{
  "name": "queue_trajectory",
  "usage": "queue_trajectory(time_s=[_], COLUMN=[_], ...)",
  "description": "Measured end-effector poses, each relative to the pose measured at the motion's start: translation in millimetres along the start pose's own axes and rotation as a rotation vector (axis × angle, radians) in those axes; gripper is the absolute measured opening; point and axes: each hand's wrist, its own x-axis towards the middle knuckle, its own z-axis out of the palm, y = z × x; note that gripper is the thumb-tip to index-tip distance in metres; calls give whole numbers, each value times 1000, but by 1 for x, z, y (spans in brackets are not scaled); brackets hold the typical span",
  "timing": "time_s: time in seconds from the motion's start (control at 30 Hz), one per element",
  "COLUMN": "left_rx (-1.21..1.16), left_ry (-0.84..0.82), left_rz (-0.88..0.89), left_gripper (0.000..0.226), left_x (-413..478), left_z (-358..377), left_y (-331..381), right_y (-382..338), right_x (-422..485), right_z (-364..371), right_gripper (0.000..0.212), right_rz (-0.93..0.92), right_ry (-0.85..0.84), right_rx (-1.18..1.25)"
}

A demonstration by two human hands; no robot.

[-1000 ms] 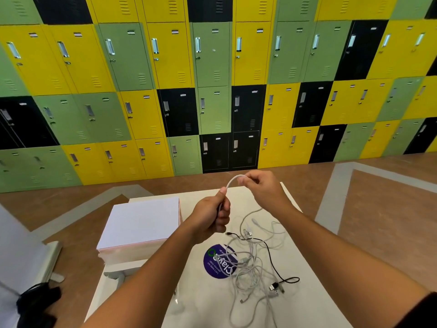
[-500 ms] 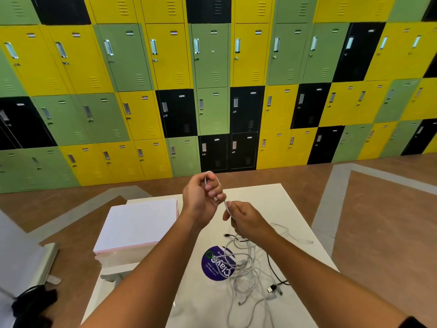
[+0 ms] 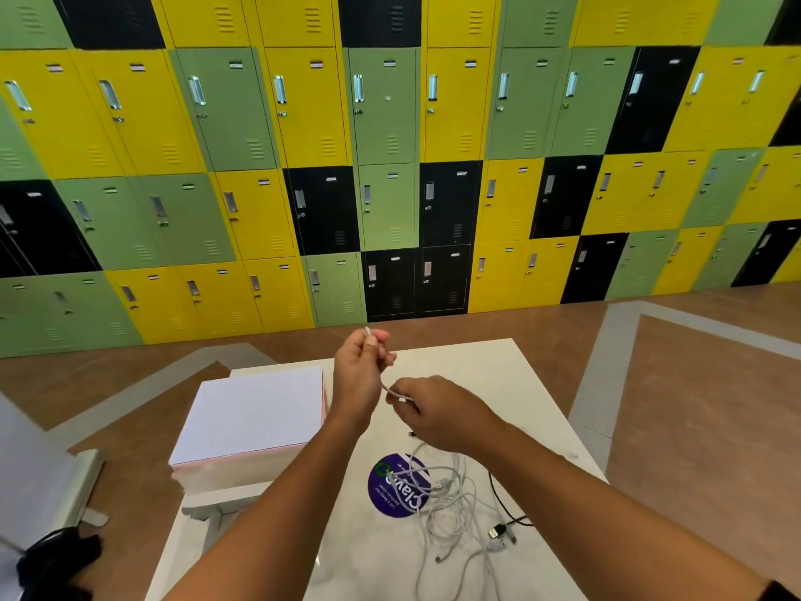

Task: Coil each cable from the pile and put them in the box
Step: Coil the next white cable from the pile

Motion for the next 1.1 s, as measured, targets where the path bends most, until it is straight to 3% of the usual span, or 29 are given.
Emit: queue_trajectory(time_s=[0.1,0.17,0.33,0.5,0.63,0.77,1.1], left_rx=[253,283,172,-13,-203,-396,-434], left_ry=[-163,-223,-401,-507,-550,-587,-653], left_rz=[114,112,86,-100,-236,-344,-398], left_gripper=[29,28,32,34,37,37,37], left_x=[-8,-10,-10,-5,-16,-16,-16], left_z=[-2,-3,1,-1,0,0,-4], left_y=[-8,-6,15,21,25,31,43], right_y=[-3,-5,-5,-3,2,11,9], right_x=[8,12,17,22,25,26,32], right_z=[-18,-34,-60,-76,-82,-82,-85], right_gripper=[23,20,19,11,19,5,9], right_rz=[-50,-35,-53,-24,41,-9,-51], right_ry=[16,-5,30,105,169,122,231], right_rx=[-172,-165,-122,-61,204,460,627])
